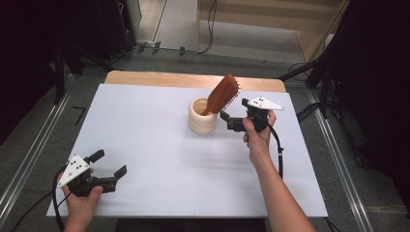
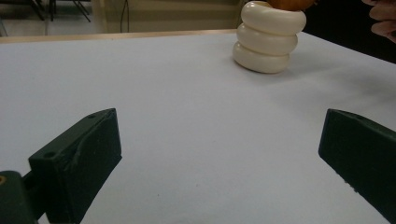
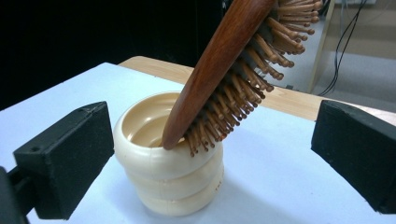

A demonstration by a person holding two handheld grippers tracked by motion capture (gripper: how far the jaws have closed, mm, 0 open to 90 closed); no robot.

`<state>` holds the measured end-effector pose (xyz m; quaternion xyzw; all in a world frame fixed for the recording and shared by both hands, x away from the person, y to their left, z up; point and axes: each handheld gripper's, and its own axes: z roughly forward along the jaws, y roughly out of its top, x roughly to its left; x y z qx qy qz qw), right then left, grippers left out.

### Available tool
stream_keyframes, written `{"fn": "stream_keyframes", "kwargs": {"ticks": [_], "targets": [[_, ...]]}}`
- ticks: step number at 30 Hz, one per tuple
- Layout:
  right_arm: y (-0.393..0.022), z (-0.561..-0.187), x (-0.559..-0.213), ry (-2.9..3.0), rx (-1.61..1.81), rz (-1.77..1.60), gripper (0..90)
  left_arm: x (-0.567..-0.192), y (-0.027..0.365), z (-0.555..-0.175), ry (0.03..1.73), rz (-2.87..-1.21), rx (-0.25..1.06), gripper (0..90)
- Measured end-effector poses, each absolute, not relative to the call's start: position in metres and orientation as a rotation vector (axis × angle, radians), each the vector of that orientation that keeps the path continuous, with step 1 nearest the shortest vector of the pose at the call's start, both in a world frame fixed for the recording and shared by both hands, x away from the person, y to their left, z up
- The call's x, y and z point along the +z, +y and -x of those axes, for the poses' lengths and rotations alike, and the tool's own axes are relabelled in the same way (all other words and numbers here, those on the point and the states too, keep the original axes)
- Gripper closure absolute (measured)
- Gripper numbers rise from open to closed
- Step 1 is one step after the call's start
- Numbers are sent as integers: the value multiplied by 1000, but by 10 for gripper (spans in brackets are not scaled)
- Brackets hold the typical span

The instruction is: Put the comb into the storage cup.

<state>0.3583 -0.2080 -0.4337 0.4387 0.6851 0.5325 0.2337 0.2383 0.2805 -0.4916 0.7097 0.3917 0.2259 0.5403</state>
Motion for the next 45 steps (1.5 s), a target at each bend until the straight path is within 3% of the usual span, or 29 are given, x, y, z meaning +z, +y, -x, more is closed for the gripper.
{"fn": "stream_keyframes", "kwargs": {"ticks": [45], "targets": [[-263, -266, -480, 1893, 1415, -1147, 0, -492, 280, -236, 904, -1687, 540, 0]]}}
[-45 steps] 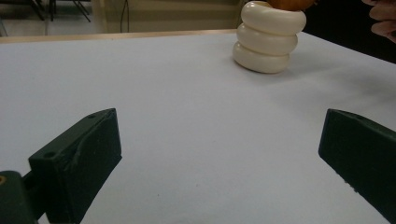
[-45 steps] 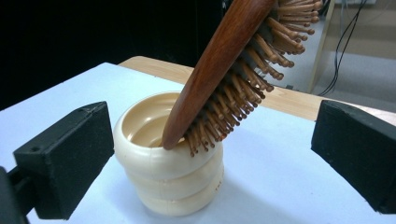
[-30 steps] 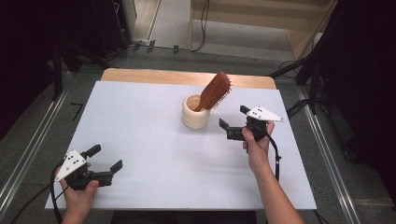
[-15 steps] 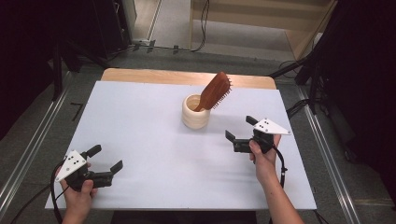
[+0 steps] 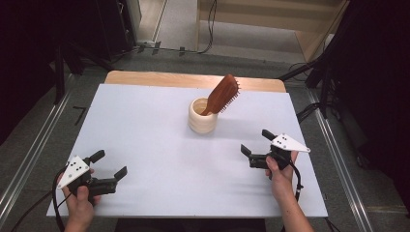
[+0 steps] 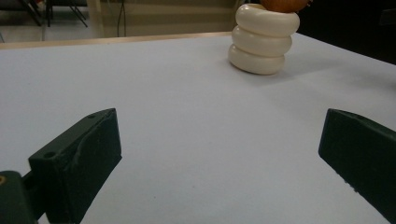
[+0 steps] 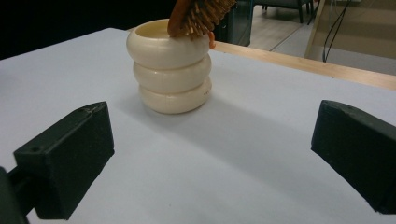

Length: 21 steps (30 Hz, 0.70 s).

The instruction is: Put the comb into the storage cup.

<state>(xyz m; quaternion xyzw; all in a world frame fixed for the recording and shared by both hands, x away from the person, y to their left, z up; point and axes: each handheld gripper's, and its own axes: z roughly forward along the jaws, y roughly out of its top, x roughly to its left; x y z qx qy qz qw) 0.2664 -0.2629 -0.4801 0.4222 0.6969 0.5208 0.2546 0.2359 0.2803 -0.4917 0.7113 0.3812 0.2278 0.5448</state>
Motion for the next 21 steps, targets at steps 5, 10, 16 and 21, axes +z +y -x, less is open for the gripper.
{"fn": "stream_keyframes", "kwargs": {"ticks": [5, 10, 16, 21], "targets": [[-271, -257, -484, 1894, 1402, -1148, 0, -492, 281, -236, 905, -1687, 540, 0], [-281, -247, -488, 1892, 1396, -1152, 0, -492, 281, -236, 906, -1686, 538, 0], [-293, -235, -490, 1880, 1389, -1175, 0, -492, 281, -236, 907, -1685, 539, 0], [-300, -229, -494, 1882, 1389, -1183, 0, -492, 281, -236, 909, -1686, 541, 0]]}}
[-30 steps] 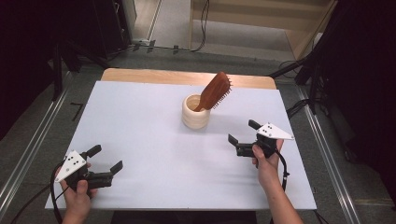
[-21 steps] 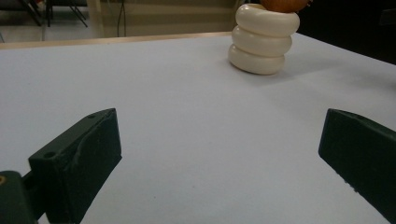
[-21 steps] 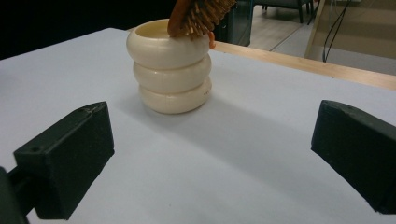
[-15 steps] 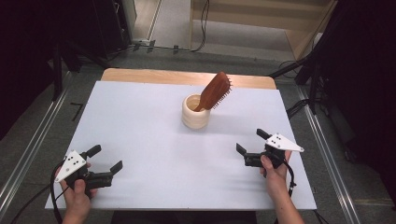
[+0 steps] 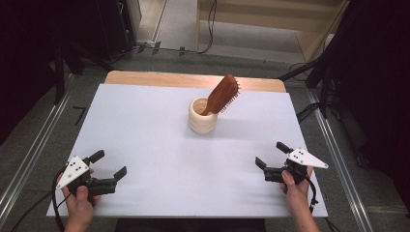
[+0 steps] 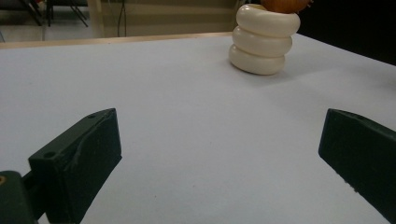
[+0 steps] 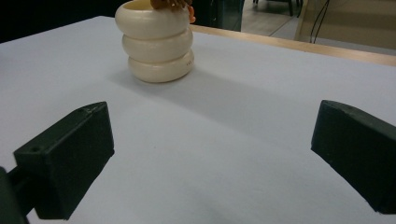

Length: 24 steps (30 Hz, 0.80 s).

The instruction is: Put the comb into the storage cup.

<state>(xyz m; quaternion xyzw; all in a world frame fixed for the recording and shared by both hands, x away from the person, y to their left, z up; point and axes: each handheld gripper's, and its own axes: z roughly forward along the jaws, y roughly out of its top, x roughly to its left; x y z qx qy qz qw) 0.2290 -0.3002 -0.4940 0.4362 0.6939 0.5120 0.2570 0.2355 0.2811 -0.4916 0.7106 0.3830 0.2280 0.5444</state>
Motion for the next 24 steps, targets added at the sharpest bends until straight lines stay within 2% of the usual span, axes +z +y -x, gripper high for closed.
{"fn": "stream_keyframes", "kwargs": {"ticks": [24], "targets": [[-326, -207, -509, 1876, 1335, -1215, 0, -492, 282, -236, 909, -1677, 539, 0]]}}
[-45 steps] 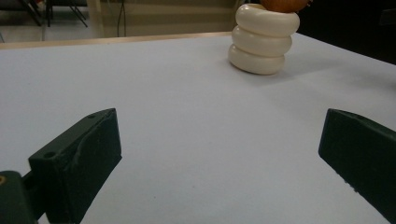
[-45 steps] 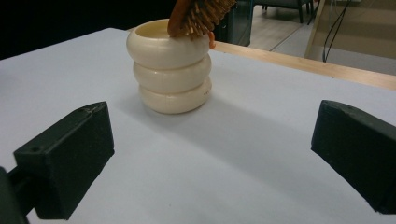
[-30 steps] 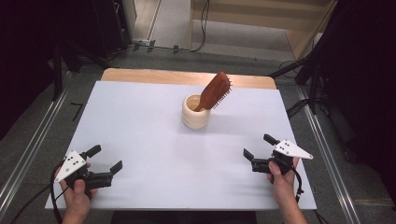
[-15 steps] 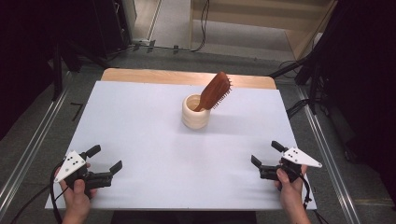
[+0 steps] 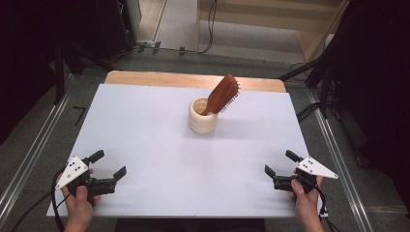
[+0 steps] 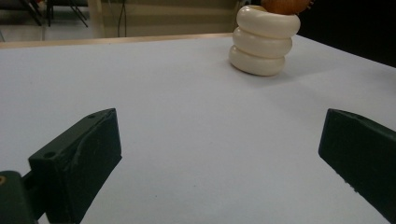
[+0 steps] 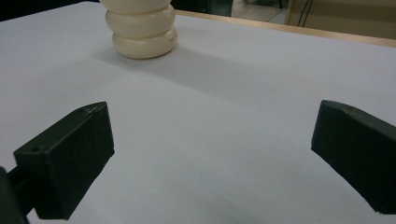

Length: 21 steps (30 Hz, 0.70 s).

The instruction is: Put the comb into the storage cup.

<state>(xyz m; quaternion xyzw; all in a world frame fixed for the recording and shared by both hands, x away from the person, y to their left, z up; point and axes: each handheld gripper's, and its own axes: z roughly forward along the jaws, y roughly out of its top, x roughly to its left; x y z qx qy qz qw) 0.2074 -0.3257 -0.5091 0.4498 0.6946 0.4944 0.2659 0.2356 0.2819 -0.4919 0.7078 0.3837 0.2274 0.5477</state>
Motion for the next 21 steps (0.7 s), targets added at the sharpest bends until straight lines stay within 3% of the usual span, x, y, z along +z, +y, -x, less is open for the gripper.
{"fn": "stream_keyframes", "kwargs": {"ticks": [21], "targets": [[-354, -197, -520, 1825, 1315, -1257, 0, -493, 281, -236, 900, -1693, 541, 0]]}}
